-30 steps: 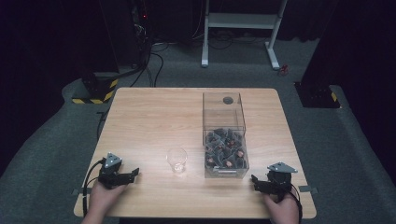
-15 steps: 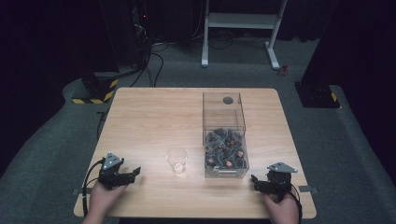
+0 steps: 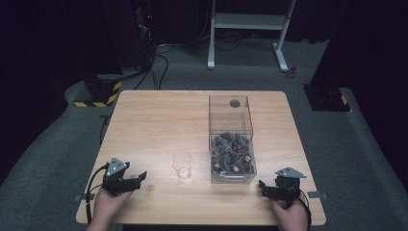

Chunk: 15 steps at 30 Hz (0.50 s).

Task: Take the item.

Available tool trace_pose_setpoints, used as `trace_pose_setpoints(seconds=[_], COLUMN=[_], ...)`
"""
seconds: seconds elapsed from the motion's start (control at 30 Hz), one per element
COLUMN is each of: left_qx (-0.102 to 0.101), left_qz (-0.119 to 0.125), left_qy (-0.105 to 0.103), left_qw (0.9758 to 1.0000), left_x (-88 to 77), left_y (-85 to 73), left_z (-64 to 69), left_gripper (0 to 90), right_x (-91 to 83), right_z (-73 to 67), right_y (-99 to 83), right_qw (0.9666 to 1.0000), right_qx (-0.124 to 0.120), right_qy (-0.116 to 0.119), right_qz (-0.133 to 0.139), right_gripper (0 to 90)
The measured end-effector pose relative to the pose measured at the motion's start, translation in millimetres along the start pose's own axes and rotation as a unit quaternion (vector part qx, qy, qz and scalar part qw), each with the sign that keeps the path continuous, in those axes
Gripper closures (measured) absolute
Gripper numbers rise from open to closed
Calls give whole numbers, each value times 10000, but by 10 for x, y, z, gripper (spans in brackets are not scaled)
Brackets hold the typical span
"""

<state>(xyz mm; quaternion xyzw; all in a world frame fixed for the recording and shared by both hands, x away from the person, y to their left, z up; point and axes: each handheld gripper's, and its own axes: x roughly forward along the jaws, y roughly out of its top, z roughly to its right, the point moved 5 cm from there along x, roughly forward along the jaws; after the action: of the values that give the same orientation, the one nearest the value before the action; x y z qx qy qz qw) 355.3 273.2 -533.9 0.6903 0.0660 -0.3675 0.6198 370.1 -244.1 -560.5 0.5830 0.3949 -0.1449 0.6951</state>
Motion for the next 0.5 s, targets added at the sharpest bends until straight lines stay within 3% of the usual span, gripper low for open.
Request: trace_pose_setpoints(seconds=[0.5], left_qx=[70], left_qz=[206], left_qy=[-339], left_qw=[9992], left_x=[-60], left_y=[121], left_z=[155], left_gripper=[198], right_x=[0], right_z=[0], right_y=[0], right_qw=[10000], right_qx=[-2], right_qy=[2], right_qz=[-2], right_gripper=[82])
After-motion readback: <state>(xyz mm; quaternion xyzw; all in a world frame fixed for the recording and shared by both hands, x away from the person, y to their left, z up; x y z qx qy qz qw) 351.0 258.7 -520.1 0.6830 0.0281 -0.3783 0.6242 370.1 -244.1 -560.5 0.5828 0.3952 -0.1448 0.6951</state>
